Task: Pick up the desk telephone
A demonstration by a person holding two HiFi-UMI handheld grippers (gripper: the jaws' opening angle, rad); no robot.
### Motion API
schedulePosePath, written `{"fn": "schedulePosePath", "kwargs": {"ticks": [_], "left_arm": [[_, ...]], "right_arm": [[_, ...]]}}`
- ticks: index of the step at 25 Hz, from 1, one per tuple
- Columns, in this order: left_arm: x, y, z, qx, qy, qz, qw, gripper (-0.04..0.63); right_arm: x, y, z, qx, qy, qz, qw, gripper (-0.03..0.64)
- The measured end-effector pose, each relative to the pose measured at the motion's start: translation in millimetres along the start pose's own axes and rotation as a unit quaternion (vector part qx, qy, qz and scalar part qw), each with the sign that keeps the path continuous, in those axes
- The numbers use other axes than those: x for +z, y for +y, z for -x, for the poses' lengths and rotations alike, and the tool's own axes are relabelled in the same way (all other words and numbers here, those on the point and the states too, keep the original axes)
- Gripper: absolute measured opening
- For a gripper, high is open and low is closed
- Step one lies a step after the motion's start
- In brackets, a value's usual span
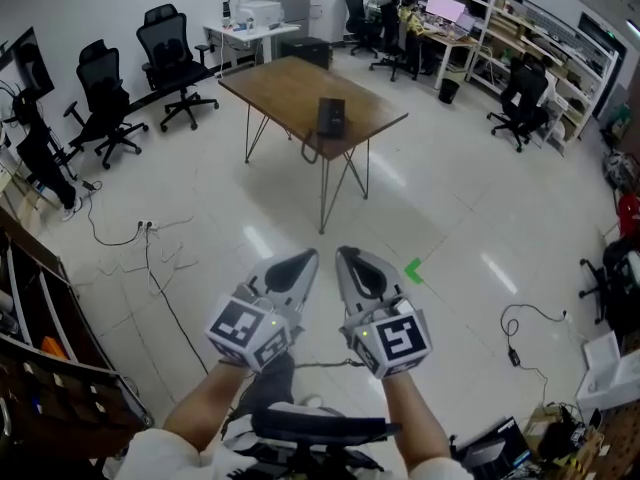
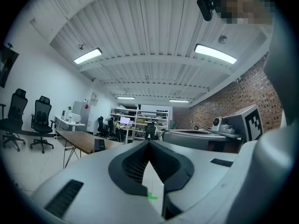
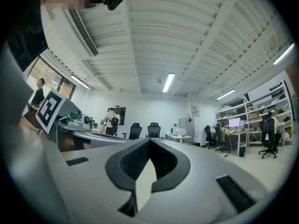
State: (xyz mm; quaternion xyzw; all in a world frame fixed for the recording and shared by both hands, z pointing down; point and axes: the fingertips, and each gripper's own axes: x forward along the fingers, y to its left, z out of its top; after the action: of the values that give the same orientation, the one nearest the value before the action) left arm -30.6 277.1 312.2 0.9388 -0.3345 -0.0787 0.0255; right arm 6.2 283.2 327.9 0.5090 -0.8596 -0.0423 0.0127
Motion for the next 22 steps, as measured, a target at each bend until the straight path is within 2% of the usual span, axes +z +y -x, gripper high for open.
{"fn": "schedulePosePath", "kwargs": {"ticks": [9, 16, 22], "left_arm": [[-3.1, 34.9, -41.4, -0.008, -0.005, 0.004, 1.0, 0.005], [-10.2, 80.4, -71.8, -0.007, 0.0, 0.012, 0.9999, 0.005], [-14.8, 114.6, -101.0, -0.013, 0.008, 0.019, 0.9997, 0.004]], "right_arm": [[-4.9, -31.5, -41.2, -0.01, 0.004, -0.003, 1.0, 0.0], [-17.3, -54.1, -89.4, -0.01, 0.012, 0.002, 1.0, 0.0], [-22.0, -72.0, -130.9, -0.013, 0.012, -0.014, 1.0, 0.0]]}}
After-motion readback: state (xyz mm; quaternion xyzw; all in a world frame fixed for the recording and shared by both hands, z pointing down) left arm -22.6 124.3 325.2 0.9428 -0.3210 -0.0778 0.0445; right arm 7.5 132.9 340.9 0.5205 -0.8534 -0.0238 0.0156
